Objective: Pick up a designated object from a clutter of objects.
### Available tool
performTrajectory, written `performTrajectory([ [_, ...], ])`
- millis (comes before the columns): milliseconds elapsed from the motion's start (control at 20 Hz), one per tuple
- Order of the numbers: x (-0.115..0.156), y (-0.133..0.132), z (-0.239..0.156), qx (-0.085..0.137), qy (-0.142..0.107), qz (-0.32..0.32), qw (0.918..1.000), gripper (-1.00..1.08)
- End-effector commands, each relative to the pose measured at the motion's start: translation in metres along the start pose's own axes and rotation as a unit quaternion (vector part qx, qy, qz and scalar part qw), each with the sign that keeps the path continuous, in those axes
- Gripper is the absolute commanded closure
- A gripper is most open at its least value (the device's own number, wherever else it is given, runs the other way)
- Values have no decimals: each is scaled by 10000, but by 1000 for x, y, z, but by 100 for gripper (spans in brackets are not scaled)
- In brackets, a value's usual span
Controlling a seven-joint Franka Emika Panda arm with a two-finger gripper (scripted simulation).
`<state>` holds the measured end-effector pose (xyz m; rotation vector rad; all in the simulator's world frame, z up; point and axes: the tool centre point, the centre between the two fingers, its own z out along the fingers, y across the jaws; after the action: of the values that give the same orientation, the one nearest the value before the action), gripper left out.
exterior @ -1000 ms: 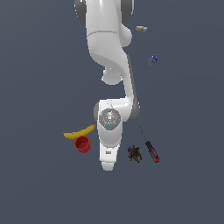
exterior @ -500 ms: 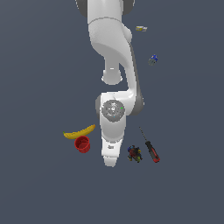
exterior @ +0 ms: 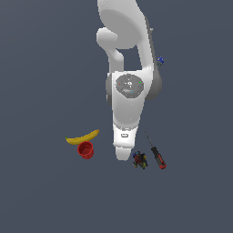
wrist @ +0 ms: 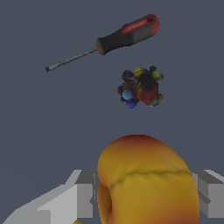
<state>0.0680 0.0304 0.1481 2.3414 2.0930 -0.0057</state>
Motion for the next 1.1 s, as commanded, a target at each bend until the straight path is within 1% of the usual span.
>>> performTrajectory([
  [0,8,-8,-28,-9,-2,-2,10000,108],
  [600,47,-45,-158,-5,12,-10,10000,108],
  [850,59,-54,-198,-6,17,-7,10000,108],
  [1050,65,-59,-220,-7,18,-2,10000,108],
])
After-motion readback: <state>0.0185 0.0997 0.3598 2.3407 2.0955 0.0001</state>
